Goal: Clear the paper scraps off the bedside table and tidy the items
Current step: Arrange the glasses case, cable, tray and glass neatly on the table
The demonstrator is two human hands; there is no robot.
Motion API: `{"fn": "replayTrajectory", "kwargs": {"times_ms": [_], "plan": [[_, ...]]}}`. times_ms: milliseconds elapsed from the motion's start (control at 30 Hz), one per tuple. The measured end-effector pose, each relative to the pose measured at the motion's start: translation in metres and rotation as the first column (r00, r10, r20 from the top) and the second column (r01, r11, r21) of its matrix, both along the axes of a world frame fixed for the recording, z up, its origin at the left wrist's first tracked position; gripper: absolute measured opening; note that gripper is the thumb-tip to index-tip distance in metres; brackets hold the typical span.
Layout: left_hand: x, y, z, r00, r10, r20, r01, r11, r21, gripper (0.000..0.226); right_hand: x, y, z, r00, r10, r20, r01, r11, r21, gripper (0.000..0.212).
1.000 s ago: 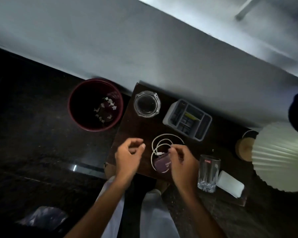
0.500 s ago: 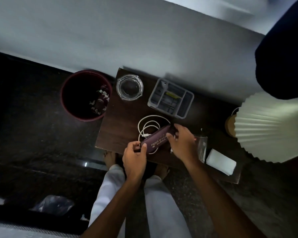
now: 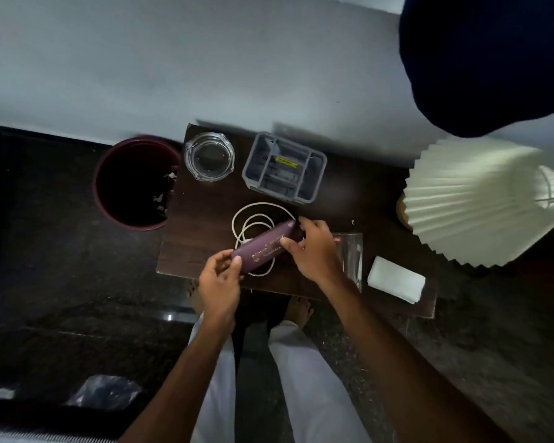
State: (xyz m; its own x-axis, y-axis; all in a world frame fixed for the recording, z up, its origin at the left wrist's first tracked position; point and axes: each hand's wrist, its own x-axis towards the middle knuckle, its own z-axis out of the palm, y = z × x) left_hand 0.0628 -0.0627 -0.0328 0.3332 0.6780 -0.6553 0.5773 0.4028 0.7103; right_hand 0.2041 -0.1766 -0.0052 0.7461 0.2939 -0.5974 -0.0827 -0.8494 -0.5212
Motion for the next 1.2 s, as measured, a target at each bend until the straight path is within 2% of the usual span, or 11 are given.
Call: {"fn": "replayTrajectory", "kwargs": {"times_ms": [167,300,433,600,700,767,833,900,1033,1100,1200], "plan": [[0.001,0.013,0.014,0.994,-0.023,0.104,0.021,1.000,0.022,0.019,-0.005,-0.015,0.022,0.993,-0.093,0.078,0.082,0.987,0.135,0.048],[0.034,0.010,0.041,0.970,-0.122,0.210,0.107,0.991,0.079,0.018,0.003,-0.032,0.041,0.929,-0.347,0.127,0.307,0.916,0.257,0.039],[0.084,0.000,0.063,0.944,-0.223,0.243,0.185,0.968,0.170,0.015,0.017,-0.038,0.051,0.798,-0.592,-0.114,0.575,0.692,0.436,0.047],[0.129,-0.017,0.074,0.942,-0.223,0.250,0.173,0.963,0.206,0.020,0.039,-0.036,0.034,0.537,-0.733,-0.417,0.811,0.314,0.493,0.064],[0.143,-0.026,0.075,0.935,-0.268,0.230,0.203,0.941,0.270,0.020,0.050,-0.038,0.022,0.438,-0.764,-0.474,0.853,0.188,0.486,0.061],[0.147,-0.033,0.074,0.929,-0.299,0.217,0.241,0.935,0.260,0.019,0.054,-0.040,0.017,0.403,-0.790,-0.462,0.860,0.154,0.487,0.055],[0.151,-0.039,0.072,0.919,-0.345,0.190,0.283,0.915,0.289,0.024,0.058,-0.045,0.010,0.404,-0.822,-0.403,0.857,0.186,0.480,0.051],[0.153,-0.045,0.071,0.905,-0.391,0.165,0.326,0.890,0.319,0.030,0.060,-0.048,0.008,0.423,-0.848,-0.319,0.856,0.259,0.447,0.049],[0.153,-0.053,0.067,0.877,-0.474,0.073,0.426,0.841,0.334,0.044,0.058,-0.053,0.004,0.593,-0.804,0.042,0.768,0.581,0.269,0.056],[0.153,-0.056,0.065,0.860,-0.509,0.027,0.470,0.814,0.342,0.048,0.059,-0.052,0.002,0.629,-0.770,0.108,0.736,0.634,0.236,0.062],[0.157,-0.059,0.063,0.831,-0.555,0.013,0.521,0.787,0.330,0.052,0.065,-0.054,-0.004,0.668,-0.738,0.097,0.712,0.671,0.207,0.070]]}}
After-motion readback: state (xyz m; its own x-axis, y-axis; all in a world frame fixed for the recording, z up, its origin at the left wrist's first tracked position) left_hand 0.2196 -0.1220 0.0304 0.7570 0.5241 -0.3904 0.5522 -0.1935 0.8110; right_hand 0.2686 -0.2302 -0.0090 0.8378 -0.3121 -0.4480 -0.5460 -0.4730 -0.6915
